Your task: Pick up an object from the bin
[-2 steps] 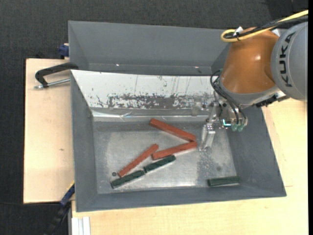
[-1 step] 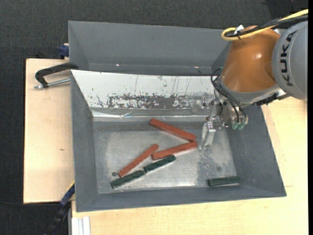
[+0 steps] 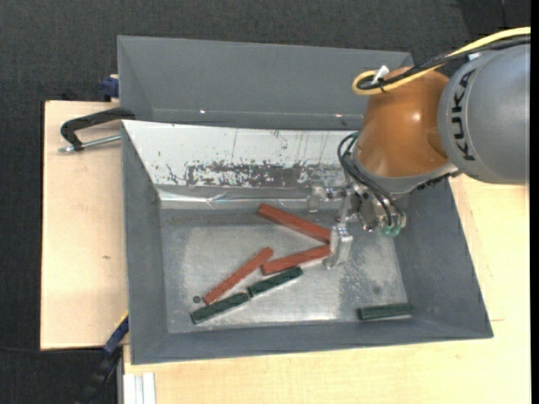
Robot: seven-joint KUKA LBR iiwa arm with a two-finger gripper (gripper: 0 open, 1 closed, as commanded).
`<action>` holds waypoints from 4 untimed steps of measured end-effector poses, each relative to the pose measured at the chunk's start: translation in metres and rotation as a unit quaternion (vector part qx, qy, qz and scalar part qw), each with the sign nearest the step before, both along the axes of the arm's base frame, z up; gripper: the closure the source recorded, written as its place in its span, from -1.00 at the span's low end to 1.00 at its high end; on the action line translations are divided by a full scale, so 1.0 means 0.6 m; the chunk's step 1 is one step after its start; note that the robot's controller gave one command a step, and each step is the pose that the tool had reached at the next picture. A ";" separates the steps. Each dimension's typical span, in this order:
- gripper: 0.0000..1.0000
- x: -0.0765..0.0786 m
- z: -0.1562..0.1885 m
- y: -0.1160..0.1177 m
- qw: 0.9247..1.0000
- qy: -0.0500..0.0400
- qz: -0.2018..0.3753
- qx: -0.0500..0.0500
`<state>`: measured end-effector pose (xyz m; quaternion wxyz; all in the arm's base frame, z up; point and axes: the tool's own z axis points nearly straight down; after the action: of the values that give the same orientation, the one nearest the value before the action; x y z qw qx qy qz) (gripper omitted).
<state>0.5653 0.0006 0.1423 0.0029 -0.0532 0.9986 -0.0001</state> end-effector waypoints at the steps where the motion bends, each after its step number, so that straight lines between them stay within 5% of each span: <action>1: -1.00 -0.003 0.000 0.066 0.994 0.001 0.110 0.000; 2: -1.00 -0.035 -0.026 0.057 0.995 0.000 0.104 0.001; 3: -1.00 -0.046 -0.090 0.050 0.976 0.002 0.220 0.000; 4: 1.00 -0.064 -0.116 0.053 0.992 0.000 0.127 -0.001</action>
Offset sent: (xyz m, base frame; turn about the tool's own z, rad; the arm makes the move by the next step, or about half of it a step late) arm -0.0292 0.0230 -0.0246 -0.1988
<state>0.5269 0.0324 0.0725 0.0027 -0.1793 0.9838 -0.0006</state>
